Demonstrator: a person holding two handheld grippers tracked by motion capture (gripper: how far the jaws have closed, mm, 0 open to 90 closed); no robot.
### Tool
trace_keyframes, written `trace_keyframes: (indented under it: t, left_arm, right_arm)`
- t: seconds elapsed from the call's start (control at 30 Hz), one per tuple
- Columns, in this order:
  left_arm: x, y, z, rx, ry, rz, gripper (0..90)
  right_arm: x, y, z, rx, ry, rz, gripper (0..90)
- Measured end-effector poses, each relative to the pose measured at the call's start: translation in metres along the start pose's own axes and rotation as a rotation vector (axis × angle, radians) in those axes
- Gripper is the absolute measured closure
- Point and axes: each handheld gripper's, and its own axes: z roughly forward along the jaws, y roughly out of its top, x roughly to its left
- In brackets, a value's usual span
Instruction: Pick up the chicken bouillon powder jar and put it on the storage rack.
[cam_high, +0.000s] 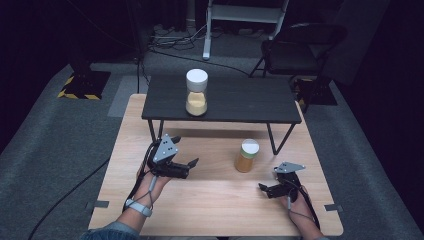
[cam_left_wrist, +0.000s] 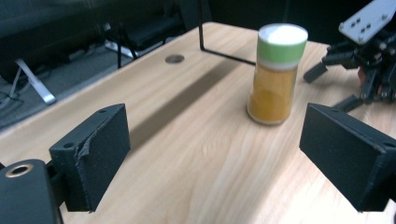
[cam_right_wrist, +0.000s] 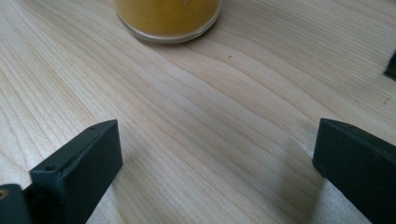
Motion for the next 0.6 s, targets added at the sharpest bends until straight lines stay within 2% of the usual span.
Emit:
trace_keyframes:
  t: [0.07,0.23,0.3,0.37,0.43,0.6]
  left_arm:
    - [-0.002,-0.008,0.002,0.021,0.002,0.004,9.4]
    - [-0.003,-0.024,0.006,0.061,-0.001,-0.027,9.9]
    - [-0.003,-0.034,0.01,0.088,-0.007,-0.058,9.9]
    - [-0.003,-0.036,0.011,0.099,-0.008,-0.063,10.1]
    - [0.001,-0.042,0.015,0.136,-0.022,-0.101,9.9]
    - [0.004,-0.055,0.016,0.17,-0.009,-0.14,9.4]
  right_arm:
    - [0.0,0.0,0.0,-0.001,-0.001,0.001,1.4]
    - [0.0,0.0,0.0,-0.001,0.0,0.002,1.4]
    - [0.0,0.0,0.0,-0.001,0.0,0.003,1.4]
    - [0.0,0.0,0.0,-0.001,0.0,0.002,1.4]
    - [0.0,0.0,0.0,-0.001,-0.001,0.002,1.4]
    - [0.0,0.0,0.0,-0.001,-0.001,0.002,1.4]
